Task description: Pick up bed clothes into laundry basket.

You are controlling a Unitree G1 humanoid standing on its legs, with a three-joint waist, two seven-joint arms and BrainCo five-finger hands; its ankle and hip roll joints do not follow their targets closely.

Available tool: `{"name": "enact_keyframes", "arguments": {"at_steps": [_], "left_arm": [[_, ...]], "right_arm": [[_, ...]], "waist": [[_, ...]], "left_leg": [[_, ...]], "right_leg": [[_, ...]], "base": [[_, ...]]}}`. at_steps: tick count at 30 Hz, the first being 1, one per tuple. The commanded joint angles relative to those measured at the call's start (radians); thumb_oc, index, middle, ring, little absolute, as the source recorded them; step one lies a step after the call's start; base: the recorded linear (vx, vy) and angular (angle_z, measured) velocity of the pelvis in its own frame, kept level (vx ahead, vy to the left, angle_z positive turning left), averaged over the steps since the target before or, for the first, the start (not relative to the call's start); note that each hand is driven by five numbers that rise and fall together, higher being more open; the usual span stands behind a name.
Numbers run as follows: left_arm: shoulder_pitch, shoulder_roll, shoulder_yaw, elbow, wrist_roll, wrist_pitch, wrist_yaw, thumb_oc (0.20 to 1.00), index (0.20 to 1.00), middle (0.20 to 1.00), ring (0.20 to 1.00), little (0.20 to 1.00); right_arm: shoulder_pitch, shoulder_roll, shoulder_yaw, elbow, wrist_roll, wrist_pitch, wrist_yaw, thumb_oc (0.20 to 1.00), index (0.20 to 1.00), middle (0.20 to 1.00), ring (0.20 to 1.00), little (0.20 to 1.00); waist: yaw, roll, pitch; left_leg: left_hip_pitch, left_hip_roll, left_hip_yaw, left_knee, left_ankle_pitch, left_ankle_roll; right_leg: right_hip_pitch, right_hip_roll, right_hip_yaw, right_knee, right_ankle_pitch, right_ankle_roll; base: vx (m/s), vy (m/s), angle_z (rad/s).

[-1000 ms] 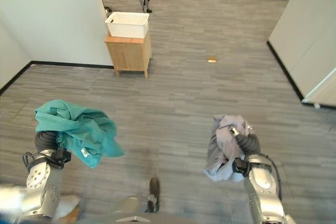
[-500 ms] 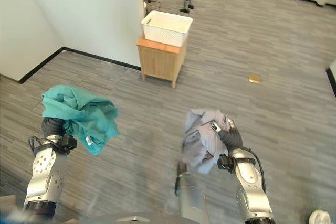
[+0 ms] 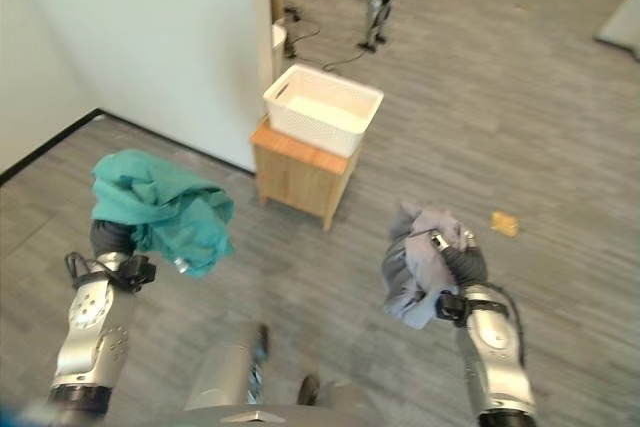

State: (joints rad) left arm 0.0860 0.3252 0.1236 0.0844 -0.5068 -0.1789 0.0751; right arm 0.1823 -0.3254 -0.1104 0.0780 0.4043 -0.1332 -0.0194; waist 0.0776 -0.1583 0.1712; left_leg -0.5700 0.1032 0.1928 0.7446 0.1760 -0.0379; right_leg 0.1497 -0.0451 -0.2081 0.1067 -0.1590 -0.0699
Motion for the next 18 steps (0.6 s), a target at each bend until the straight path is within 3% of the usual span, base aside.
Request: {"name": "enact_keyframes", "arguments": {"at_steps": [1,2,3,6,10,15,16,17,18], "left_arm": [[-0.044,0.022,-0.029,-0.034,-0.012,-0.047,-0.013,0.2,0.2,0.2,0.2,0.2],[-0.044,0.022,-0.029,-0.034,-0.012,-0.048,-0.013,0.2,0.2,0.2,0.2,0.2],[-0.036,0.018,-0.033,-0.035,-0.006,-0.049,-0.017,0.2,0.2,0.2,0.2,0.2],[-0.021,0.014,-0.024,-0.046,0.01,-0.052,-0.019,0.2,0.2,0.2,0.2,0.2],[-0.004,0.011,-0.016,-0.049,0.006,-0.05,-0.023,0.2,0.2,0.2,0.2,0.2],[-0.012,0.028,-0.007,-0.067,0.008,-0.047,-0.012,0.2,0.2,0.2,0.2,0.2],[-0.015,0.034,-0.002,-0.075,0.014,-0.046,-0.007,0.2,0.2,0.2,0.2,0.2],[-0.026,0.048,-0.003,-0.083,0.022,-0.044,0.002,0.2,0.2,0.2,0.2,0.2],[-0.027,0.053,-0.001,-0.086,0.022,-0.046,0.005,0.2,0.2,0.2,0.2,0.2]], "right_arm": [[-0.059,-0.1,-0.035,-0.1,0.026,-0.076,-0.02,0.2,0.2,0.2,0.2,0.2],[-0.059,-0.1,-0.035,-0.1,0.026,-0.076,-0.02,0.2,0.2,0.2,0.2,0.2],[-0.062,-0.115,-0.032,-0.102,-0.002,-0.068,-0.013,0.2,0.2,0.2,0.2,0.2],[-0.076,-0.121,-0.025,-0.099,-0.011,-0.061,0.001,0.2,0.2,0.2,0.2,0.2],[-0.077,-0.11,-0.018,-0.099,-0.025,-0.053,0.014,0.2,0.2,0.2,0.2,0.2],[-0.114,-0.093,-0.01,-0.065,-0.029,-0.057,-0.003,0.2,0.2,0.2,0.2,0.2],[-0.123,-0.091,-0.005,-0.063,-0.049,-0.058,-0.009,0.2,0.2,0.2,0.2,0.2],[-0.148,-0.087,0.0,-0.063,-0.072,-0.057,-0.021,0.2,0.2,0.2,0.2,0.2],[-0.155,-0.083,-0.003,-0.075,-0.08,-0.058,-0.024,0.2,0.2,0.2,0.2,0.2]], "waist": [[-0.009,0.114,-0.046],[-0.009,0.113,-0.045],[0.008,0.133,-0.055],[0.021,0.14,-0.064],[0.033,0.137,-0.087],[0.054,0.132,-0.109],[0.058,0.129,-0.111],[0.055,0.141,-0.097],[0.05,0.146,-0.087]], "left_leg": [[0.386,-0.001,-0.07,-0.512,-0.052,-0.037],[0.389,-0.002,-0.069,-0.516,-0.05,-0.037],[0.375,-0.057,-0.129,-0.641,-0.022,-0.045],[0.379,-0.096,-0.159,-0.706,0.021,-0.062],[0.411,-0.108,-0.184,-0.718,-0.007,-0.046],[0.456,-0.121,-0.192,-0.717,-0.056,-0.005],[0.477,-0.132,-0.185,-0.727,-0.075,0.014],[0.514,-0.134,-0.176,-0.745,-0.084,0.05],[0.547,-0.137,-0.175,-0.758,-0.096,0.061]], "right_leg": [[-0.038,-0.001,0.034,-0.182,0.196,0.148],[-0.036,-0.002,0.034,-0.182,0.196,0.148],[-0.004,0.012,0.058,-0.188,0.171,0.149],[0.032,0.022,0.088,-0.192,0.145,0.144],[0.052,0.016,0.112,-0.189,0.123,0.147],[0.036,-0.043,0.137,-0.082,0.108,0.173],[0.008,-0.06,0.14,0.006,0.12,0.19],[-0.09,-0.064,0.144,0.211,0.223,0.222],[-0.135,-0.076,0.136,0.306,0.254,0.237]], "base": [[0.28,0.064,-0.71],[0.55,0.109,-0.59],[0.42,0.059,-0.23],[0.39,0.051,0.1],[0.24,0.064,0.07],[0.25,0.147,-0.12],[0.17,0.194,-0.3],[0.23,0.255,-0.34],[0.12,0.191,-0.32]]}}
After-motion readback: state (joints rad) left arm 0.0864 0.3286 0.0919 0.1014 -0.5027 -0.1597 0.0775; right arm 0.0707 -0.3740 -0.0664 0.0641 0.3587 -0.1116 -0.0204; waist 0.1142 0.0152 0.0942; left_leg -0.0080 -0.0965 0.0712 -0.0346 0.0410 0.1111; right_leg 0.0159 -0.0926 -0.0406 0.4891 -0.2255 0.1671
